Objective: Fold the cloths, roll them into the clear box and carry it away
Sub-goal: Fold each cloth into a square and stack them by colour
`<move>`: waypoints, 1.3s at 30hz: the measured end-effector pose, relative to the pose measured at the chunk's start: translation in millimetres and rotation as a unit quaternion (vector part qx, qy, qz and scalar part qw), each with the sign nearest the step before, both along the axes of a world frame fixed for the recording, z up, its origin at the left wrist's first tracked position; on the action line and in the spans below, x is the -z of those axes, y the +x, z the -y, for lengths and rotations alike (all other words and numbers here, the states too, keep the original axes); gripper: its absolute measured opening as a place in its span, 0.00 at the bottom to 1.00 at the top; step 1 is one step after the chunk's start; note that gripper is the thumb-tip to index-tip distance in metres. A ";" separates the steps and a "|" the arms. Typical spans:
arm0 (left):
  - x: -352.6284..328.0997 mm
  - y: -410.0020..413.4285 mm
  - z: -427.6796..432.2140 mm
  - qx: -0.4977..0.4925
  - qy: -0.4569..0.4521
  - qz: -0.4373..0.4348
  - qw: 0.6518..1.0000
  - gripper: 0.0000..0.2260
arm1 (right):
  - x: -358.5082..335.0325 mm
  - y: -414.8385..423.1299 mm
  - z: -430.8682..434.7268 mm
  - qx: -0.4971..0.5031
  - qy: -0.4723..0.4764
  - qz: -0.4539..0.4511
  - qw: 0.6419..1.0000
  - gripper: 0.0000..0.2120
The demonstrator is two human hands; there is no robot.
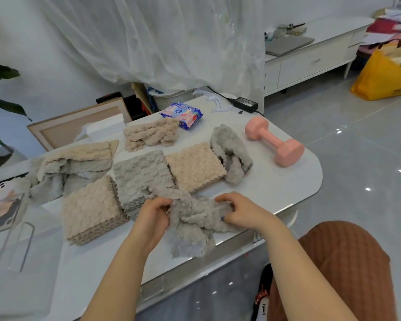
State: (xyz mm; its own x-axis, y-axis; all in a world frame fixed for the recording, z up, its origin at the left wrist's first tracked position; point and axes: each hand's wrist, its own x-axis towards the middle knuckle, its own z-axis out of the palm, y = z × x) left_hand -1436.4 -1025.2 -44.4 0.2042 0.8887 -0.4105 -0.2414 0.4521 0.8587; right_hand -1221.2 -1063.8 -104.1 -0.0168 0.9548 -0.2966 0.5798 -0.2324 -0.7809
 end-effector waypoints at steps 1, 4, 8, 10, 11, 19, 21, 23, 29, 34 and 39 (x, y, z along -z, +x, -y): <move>0.4 -3.1 1.6 0.003 0.007 0.016 1.000 0.10 | -0.6 0.0 0.0 0.005 0.021 0.032 0.999 0.17; 2.8 -12.5 5.6 -0.029 0.029 0.002 0.999 0.09 | -3.6 -1.0 4.9 0.059 0.090 0.051 0.993 0.03; 3.7 -26.8 5.9 -0.064 0.061 -0.119 0.989 0.07 | -15.5 -0.4 11.3 0.111 0.189 0.061 0.974 0.06; 0.0 -35.2 4.7 -0.085 0.071 -0.149 0.983 0.11 | -31.4 -0.9 12.6 0.155 0.252 0.047 0.954 0.05; -3.6 -38.5 5.2 -0.098 0.078 -0.163 0.979 0.12 | -39.6 -0.8 12.3 0.177 0.279 0.043 0.943 0.05; -33.5 -95.0 16.8 -0.101 0.217 -0.225 0.944 0.12 | -109.6 -26.4 23.2 0.208 0.275 -0.396 0.851 0.05; -48.1 -110.0 23.7 -0.086 0.226 -0.159 0.957 0.19 | -124.8 -32.4 27.6 0.153 0.279 -0.454 0.832 0.07; -63.3 -121.2 30.6 -0.078 0.218 -0.068 0.971 0.21 | -137.9 -35.1 31.3 0.109 0.300 -0.484 0.815 0.05; -68.9 -143.4 30.1 -0.076 0.164 -0.073 0.981 0.12 | -143.2 -44.8 29.6 0.100 0.267 -0.431 0.856 0.05; -58.2 -152.0 32.0 -0.063 0.070 -0.045 0.995 0.08 | -119.1 -43.9 26.8 0.078 0.144 -0.367 0.916 0.05; -81.3 -181.6 46.9 0.063 0.085 0.037 0.994 0.17 | -144.8 -26.1 39.3 -0.006 0.123 -0.340 0.932 0.09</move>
